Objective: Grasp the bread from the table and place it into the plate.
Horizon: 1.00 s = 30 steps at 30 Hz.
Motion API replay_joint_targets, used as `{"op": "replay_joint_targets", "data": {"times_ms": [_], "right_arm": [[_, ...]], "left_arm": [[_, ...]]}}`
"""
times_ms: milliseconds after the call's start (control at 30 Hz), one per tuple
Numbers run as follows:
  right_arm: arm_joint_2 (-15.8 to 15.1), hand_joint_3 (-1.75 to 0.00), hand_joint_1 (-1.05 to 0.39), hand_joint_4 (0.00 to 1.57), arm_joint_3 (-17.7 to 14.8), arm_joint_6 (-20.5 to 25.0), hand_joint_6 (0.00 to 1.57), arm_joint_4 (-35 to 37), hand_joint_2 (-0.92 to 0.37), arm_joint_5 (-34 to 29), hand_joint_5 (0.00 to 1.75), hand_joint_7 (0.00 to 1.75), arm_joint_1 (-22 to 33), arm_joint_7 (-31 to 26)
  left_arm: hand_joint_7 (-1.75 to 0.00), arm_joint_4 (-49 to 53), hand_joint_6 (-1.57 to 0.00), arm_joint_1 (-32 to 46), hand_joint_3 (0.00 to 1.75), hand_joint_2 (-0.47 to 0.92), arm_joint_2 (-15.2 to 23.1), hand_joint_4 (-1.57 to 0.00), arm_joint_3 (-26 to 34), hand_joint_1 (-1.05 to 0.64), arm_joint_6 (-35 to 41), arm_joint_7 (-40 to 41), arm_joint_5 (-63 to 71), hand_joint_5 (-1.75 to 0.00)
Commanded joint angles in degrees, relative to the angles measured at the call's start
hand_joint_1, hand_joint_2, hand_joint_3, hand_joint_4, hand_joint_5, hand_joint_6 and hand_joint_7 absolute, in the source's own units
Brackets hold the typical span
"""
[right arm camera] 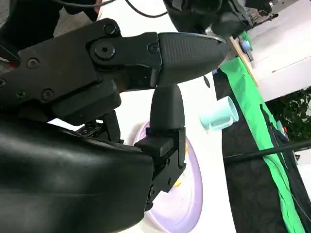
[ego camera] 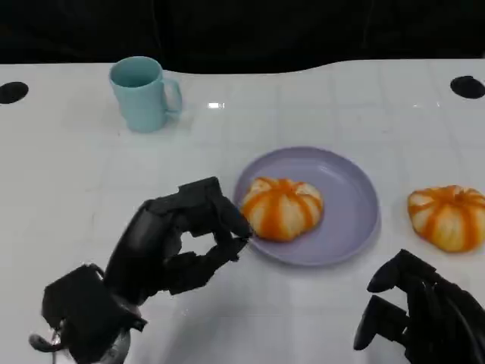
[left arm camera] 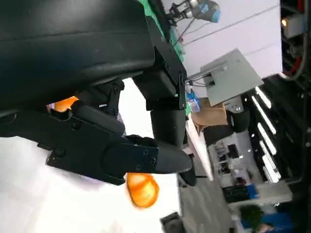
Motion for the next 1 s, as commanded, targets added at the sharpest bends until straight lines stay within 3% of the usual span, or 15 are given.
{"op": "replay_joint_targets", "data": {"times_ms": [33, 200, 433, 533, 733, 1000], "right_arm": [[-0.8, -0.46, -0.52, 0.62, -0.4, 0.4, 0.4, -0.8, -0.92, 0.1, 1.75, 1.65, 0.3, -0.3], [-0.6, -0.46, -0.52, 0.6, -0.6, 1.2, 0.38, -1.3, -0.92, 0.7, 1.75, 1.66, 0.5, -0.6], [-0.9, -0.46, -0.52, 0.6, -1.0, 1.2, 0.36, -0.7, -0.92, 0.9, 1.75, 1.67, 0.0, 0.0], [-0.9, -0.46, -0.52, 0.6, -1.1, 1.3, 0.36, -0.7, -0.92, 1.2, 1.75, 1.67, -0.1, 0.0], [-1.5, -0.45, -0.52, 0.59, -1.3, 1.0, 0.35, -0.3, -0.92, 0.8, 1.75, 1.68, -0.4, 0.4], [-1.8, -0.46, -0.52, 0.59, -1.9, 1.3, 0.35, -0.7, -0.92, 1.1, 1.75, 1.68, -0.3, 0.4]], "left_arm": [[-1.53, -5.3, -0.66, 5.2, 0.3, 0.92, -1.2, -0.73, 1.8, -0.61, 7.4, -1.9, -8.1, -1.75], [-1.59, -8.4, -0.58, 8.7, 0.35, 0.92, -1.1, -0.72, 3.4, -0.56, 13.6, -5.0, -13.9, -1.75], [-1.69, -9.2, -0.52, 11.7, 0.33, 0.92, -2.4, -0.71, 5.4, -0.57, 15.9, -7.1, -16.3, -1.75], [-1.71, -9.3, -0.51, 11.9, 0.33, 0.92, -2.8, -0.71, 5.8, -0.58, 16.3, -7.7, -16.4, -1.75], [-1.75, -12.1, -0.53, 13.5, 0.34, 0.92, -2.9, -0.76, 8.0, -0.57, 25.8, -7.7, -23.2, -1.75], [-1.75, -13.8, -0.54, 15.4, 0.32, 0.92, -3.4, -0.76, 8.9, -0.57, 29.6, -8.2, -24.1, -1.75]]}}
